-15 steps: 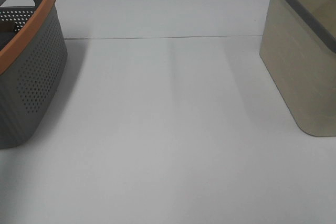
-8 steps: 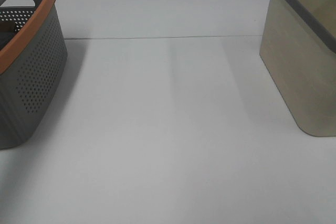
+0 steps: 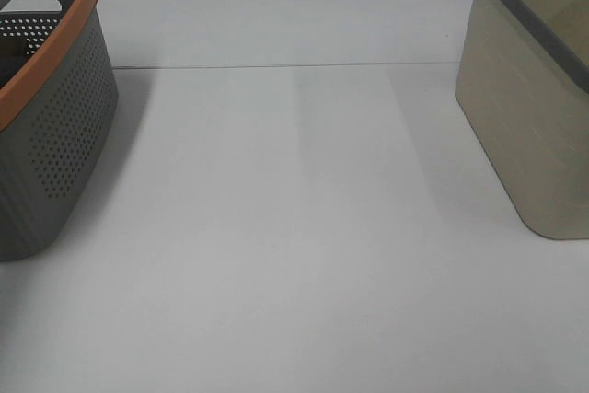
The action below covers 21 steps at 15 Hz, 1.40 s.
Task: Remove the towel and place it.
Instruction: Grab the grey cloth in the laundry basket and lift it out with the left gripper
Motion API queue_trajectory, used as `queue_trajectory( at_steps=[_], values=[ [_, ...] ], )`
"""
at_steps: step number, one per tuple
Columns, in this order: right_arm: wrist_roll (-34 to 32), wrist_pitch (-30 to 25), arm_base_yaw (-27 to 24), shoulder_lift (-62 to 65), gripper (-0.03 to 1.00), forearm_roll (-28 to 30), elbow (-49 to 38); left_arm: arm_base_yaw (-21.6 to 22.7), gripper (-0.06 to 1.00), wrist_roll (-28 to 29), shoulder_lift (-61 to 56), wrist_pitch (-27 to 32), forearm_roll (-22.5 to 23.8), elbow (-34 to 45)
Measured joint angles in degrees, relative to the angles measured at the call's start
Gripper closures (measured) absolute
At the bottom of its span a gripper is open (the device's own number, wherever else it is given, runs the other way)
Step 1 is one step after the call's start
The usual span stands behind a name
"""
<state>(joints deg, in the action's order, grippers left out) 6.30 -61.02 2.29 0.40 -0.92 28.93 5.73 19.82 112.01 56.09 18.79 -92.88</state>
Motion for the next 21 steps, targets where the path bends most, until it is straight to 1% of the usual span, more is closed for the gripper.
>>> queue_trajectory(
  at_steps=[2, 8, 13, 15, 16, 17, 21],
  values=[
    [0.0, 0.0, 0.0, 0.0, 0.24, 0.0, 0.0, 0.4, 0.23, -0.3, 2.0, 0.1, -0.4, -0.6],
    [0.0, 0.0, 0.0, 0.0, 0.24, 0.0, 0.0, 0.6, 0.24, -0.5, 7.5, -0.4, 1.6, -5.1],
    [0.0, 0.0, 0.0, 0.0, 0.24, 0.0, 0.0, 0.6, 0.39, -0.5, 10.0, -1.0, 1.8, -6.3],
    [0.0, 0.0, 0.0, 0.0, 0.24, 0.0, 0.0, 0.6, 0.67, -0.5, 10.5, -0.9, 1.9, -6.5],
    [0.0, 0.0, 0.0, 0.0, 0.24, 0.0, 0.0, 0.6, 0.83, -1.3, 10.5, -0.9, 2.2, -6.8],
    [0.0, 0.0, 0.0, 0.0, 0.24, 0.0, 0.0, 0.6, 0.93, -2.2, 10.5, -1.0, 2.6, -7.0],
    [0.0, 0.0, 0.0, 0.0, 0.24, 0.0, 0.0, 0.6, 0.94, -3.2, 7.6, 0.8, 2.6, -8.0]
  ],
)
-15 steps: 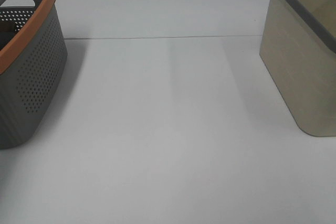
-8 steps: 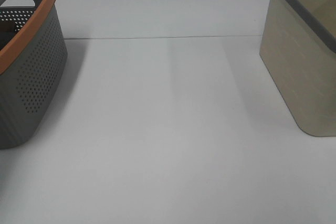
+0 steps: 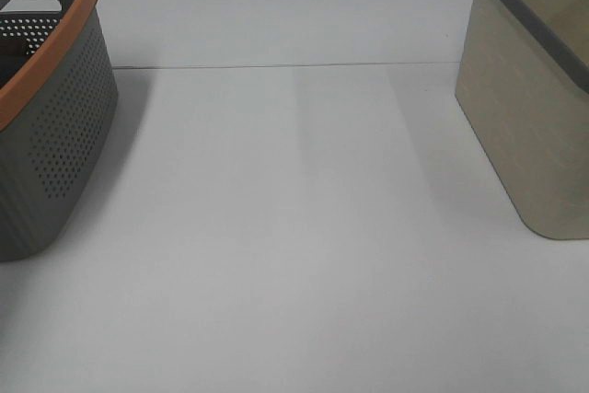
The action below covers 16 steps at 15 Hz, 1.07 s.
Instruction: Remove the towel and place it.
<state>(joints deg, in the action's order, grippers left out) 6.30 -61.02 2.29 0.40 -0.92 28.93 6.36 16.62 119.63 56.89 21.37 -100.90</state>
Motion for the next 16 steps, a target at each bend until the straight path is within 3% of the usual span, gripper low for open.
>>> queue_trajectory(
  at_steps=[3, 5, 6, 10, 13, 16],
  values=[
    [0.0, 0.0, 0.0, 0.0, 0.24, 0.0, 0.0, 0.0, 0.94, -0.2, -5.5, 1.6, -2.6, -0.3],
    [0.0, 0.0, 0.0, 0.0, 0.24, 0.0, 0.0, 0.0, 0.94, -1.1, -14.3, 1.8, -9.3, -0.3],
    [0.0, 0.0, 0.0, 0.0, 0.24, 0.0, 0.0, 0.0, 0.94, -1.1, -14.3, 1.8, -9.3, -0.3],
    [0.0, 0.0, 0.0, 0.0, 0.24, -0.1, 0.0, 0.0, 0.94, -5.9, -28.5, -2.9, -23.8, -0.3],
    [0.0, 0.0, 0.0, 0.0, 0.24, -0.6, 0.0, 0.0, 0.94, -6.6, -32.9, -6.0, -29.0, -0.4],
    [0.0, 0.0, 0.0, 0.0, 0.24, -4.8, 0.0, 0.0, 0.94, -9.0, -37.0, -10.3, -37.2, -0.4]
  ],
)
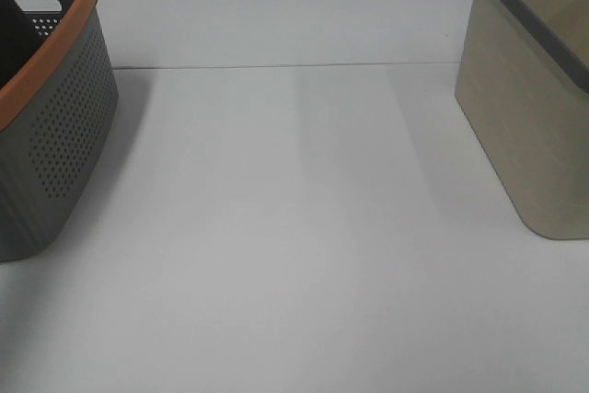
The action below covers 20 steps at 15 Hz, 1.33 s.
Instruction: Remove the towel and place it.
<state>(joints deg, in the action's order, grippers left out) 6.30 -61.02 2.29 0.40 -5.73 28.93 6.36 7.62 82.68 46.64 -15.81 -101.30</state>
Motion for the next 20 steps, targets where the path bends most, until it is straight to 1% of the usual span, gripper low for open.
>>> queue_trajectory(
  at_steps=[4, 6, 7, 10, 11, 12, 13, 14, 16, 17, 19, 20],
  values=[
    [0.7, 0.5, 0.0, -1.5, 0.24, -8.1, 0.0, -0.5, 0.94, -5.2, -1.7, -4.9, -13.8, 0.0],
    [5.2, 2.2, 0.6, -5.3, 0.24, -14.3, 0.1, -4.2, 0.94, -7.2, -1.7, -7.0, -17.8, 0.0],
    [7.7, 3.8, 1.7, -7.1, 0.24, -18.8, 0.4, -7.0, 0.94, -7.6, -1.7, -8.6, -18.0, 0.0],
    [15.7, 8.4, 6.4, -14.4, 0.25, -32.9, 0.5, -17.2, 0.94, -7.9, -1.7, -13.6, -17.8, 0.0],
    [17.0, 8.7, 7.0, -15.8, 0.25, -34.5, 0.5, -18.6, 0.94, -7.9, -1.7, -14.3, -17.8, 0.0],
    [21.8, 8.9, 9.3, -21.9, 0.25, -38.1, 1.4, -23.0, 0.94, -7.9, -1.7, -17.0, -17.5, 0.0],
    [23.1, 9.0, 10.2, -24.0, 0.25, -38.8, 2.3, -24.4, 0.94, -7.9, -1.7, -18.0, -17.3, 0.0],
    [26.0, 9.2, 12.1, -27.8, 0.25, -39.7, 4.1, -27.2, 0.94, -7.9, -1.5, -19.9, -16.8, 0.0],
    [29.6, 10.4, 16.0, -35.9, 0.25, -39.3, 8.6, -31.6, 0.94, -7.9, -0.3, -22.8, -15.2, 0.0],
    [30.5, 11.2, 17.8, -39.4, 0.25, -37.4, 11.3, -33.3, 0.94, -7.9, 0.6, -23.7, -14.7, 0.0],
    [31.6, 13.5, 21.7, -46.4, 0.25, -30.1, 15.8, -36.3, 0.94, -7.9, 2.3, -25.3, -14.6, 0.0],
    [31.6, 17.6, 26.5, -52.0, 0.25, -25.0, 18.7, -38.7, 0.94, -7.9, 3.9, -27.2, -14.4, 0.0]
  ],
)
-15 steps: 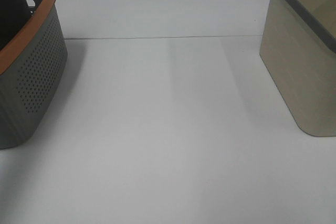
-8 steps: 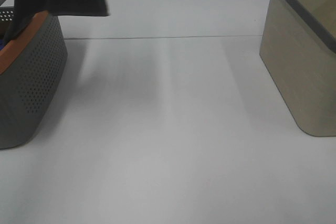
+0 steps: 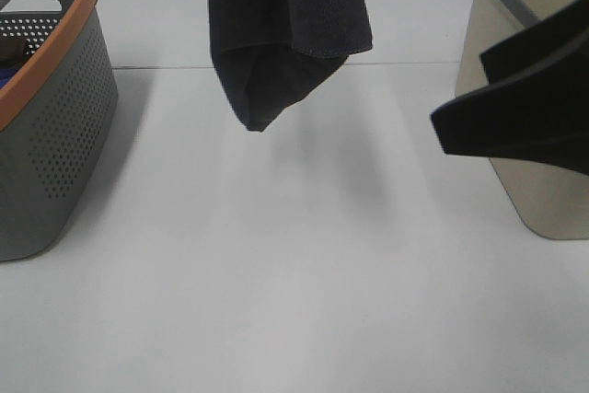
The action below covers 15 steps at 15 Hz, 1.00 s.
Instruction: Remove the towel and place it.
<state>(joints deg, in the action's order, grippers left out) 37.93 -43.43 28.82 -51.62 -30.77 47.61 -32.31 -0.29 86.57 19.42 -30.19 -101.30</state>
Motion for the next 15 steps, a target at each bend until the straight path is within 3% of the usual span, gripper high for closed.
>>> queue_trajectory(
  at_steps=[5, 9, 15],
  values=[
    [0.0, 20.2, 10.5, -7.2, 0.25, 8.9, 0.6, -3.7, 0.94, 0.0, 2.6, -3.5, 1.0, 0.0],
    [1.6, 31.1, 16.8, -12.9, 0.25, 10.4, 0.6, -4.4, 0.94, 0.0, 3.2, -4.2, 1.1, 0.0],
    [2.8, 45.8, 18.3, -23.8, 0.25, 9.3, 0.6, -4.4, 0.94, 0.0, 3.2, -4.2, 1.2, 0.0]
  ],
)
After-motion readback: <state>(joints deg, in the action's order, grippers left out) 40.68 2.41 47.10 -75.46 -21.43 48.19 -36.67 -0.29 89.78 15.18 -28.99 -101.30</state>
